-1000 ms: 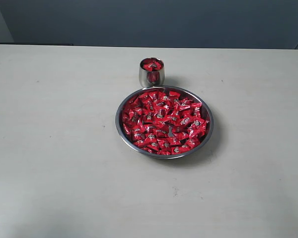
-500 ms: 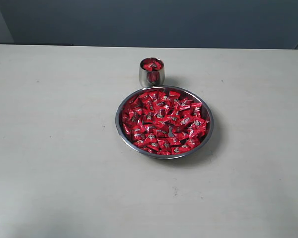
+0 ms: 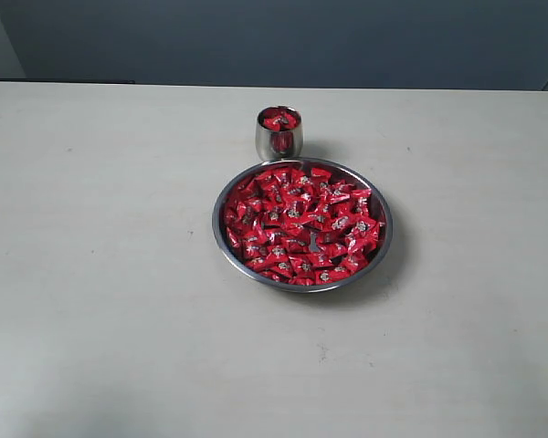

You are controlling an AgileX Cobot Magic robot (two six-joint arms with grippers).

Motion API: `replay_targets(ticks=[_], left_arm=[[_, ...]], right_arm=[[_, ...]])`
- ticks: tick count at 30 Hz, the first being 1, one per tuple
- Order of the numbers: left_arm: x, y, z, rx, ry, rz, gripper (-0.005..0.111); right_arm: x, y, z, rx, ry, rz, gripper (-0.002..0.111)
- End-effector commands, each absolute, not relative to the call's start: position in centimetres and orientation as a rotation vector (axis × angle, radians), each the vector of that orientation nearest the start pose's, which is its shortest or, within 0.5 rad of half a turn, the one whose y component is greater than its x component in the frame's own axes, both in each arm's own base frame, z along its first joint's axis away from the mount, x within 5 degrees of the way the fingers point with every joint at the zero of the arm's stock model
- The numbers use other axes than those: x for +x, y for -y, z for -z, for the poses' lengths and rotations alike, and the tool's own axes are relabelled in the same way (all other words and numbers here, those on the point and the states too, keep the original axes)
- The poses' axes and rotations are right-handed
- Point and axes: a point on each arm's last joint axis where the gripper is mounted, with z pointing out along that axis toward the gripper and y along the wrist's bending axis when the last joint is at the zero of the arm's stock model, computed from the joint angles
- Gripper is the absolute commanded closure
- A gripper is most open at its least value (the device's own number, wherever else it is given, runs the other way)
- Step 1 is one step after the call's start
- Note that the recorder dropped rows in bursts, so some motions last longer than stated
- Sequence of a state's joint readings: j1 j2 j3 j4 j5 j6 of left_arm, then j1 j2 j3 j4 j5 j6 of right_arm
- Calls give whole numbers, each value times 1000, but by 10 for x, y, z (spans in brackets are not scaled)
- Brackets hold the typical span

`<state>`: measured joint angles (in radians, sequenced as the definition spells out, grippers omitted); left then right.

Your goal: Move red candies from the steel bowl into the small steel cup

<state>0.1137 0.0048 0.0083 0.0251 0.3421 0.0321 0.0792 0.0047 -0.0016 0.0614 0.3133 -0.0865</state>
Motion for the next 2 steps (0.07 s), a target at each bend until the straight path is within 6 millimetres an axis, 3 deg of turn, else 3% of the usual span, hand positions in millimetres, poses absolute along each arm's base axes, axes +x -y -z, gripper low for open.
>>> replay_targets(ticks=[1, 2], left_arm=[[53, -7, -183, -55, -1822, -124, 106], [53, -7, -183, -55, -1822, -124, 106]], right_arm=[[54, -6, -185, -112, -1787, -54, 108], [54, -6, -185, -112, -1787, -54, 108]])
